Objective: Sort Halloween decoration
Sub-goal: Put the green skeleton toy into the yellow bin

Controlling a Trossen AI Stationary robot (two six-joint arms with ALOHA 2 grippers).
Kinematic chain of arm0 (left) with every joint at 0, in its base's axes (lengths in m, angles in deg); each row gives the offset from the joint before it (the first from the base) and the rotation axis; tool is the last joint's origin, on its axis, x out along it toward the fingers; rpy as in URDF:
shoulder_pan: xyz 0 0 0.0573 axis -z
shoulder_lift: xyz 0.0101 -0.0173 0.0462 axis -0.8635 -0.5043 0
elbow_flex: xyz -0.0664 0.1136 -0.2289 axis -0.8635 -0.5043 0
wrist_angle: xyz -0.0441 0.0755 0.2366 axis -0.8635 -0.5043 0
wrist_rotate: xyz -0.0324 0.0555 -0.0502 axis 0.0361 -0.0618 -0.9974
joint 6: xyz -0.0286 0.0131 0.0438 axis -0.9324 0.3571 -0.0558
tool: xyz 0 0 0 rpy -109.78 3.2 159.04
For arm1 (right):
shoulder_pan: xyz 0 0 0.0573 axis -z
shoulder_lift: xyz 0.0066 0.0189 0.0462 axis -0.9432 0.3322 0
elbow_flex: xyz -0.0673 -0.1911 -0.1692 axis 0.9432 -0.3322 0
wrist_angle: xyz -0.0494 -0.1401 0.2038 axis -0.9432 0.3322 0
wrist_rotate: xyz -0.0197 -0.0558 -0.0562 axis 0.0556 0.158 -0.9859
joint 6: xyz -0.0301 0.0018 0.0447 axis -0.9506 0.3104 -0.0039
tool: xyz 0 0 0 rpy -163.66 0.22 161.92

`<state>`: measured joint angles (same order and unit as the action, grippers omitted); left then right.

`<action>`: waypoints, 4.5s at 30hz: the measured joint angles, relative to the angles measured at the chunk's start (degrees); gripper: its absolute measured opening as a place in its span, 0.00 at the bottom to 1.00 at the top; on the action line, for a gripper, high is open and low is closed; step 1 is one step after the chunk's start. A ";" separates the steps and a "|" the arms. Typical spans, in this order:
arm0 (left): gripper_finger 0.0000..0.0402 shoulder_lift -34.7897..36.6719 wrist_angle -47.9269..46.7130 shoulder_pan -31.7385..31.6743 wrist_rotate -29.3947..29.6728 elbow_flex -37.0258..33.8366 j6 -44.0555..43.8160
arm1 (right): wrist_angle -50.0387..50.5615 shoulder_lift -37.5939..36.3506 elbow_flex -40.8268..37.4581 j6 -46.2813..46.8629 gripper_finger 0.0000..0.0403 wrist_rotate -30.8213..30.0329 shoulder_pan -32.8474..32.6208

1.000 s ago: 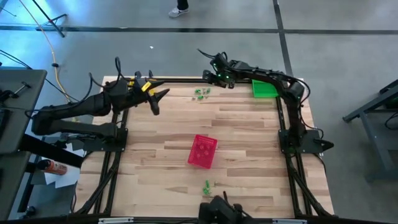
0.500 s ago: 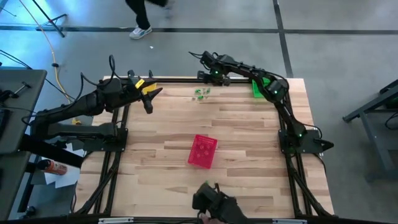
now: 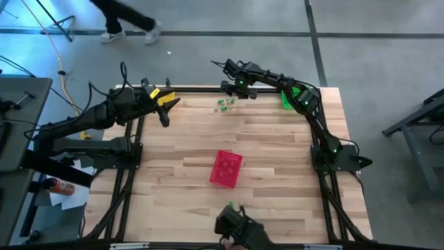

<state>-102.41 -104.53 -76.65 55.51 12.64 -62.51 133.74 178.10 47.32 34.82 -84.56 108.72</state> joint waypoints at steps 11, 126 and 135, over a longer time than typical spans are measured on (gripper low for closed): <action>0.44 0.00 0.02 0.02 0.01 0.00 -0.37 | -0.99 2.06 0.05 1.36 0.49 0.55 -0.82; 0.44 4.07 3.17 0.04 4.35 0.04 -8.65 | -32.30 -43.12 -43.05 -38.88 0.00 5.95 -6.55; 0.44 4.07 3.19 0.02 4.22 0.04 -9.62 | -30.93 -46.43 -43.05 -41.95 0.00 5.79 -6.88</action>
<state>-98.34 -101.33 -76.62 59.73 12.68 -72.12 102.81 131.67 4.26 -7.14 -78.77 101.84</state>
